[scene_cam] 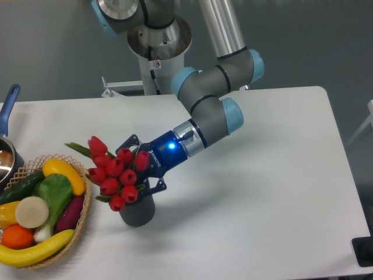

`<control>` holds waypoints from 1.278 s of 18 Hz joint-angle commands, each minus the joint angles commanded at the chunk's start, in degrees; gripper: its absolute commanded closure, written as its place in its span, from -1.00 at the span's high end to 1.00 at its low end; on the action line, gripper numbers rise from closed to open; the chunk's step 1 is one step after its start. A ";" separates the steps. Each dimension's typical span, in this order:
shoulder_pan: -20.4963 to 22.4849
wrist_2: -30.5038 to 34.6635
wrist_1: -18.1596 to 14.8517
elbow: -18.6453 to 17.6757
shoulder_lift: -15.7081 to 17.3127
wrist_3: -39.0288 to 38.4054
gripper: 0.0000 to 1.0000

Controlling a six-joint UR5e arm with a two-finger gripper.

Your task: Insert the flowers into the vase

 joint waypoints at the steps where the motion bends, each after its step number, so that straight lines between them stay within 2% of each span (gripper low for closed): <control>1: 0.09 0.61 0.09 0.00 0.00 0.00 1.00; 6: 0.44 1.50 0.26 0.09 0.26 0.09 1.00; 11: 0.96 5.28 0.53 0.17 1.40 2.02 1.00; 15: 2.28 5.80 0.61 0.09 3.16 2.11 1.00; 23: 3.69 13.27 0.62 -0.53 7.20 2.02 1.00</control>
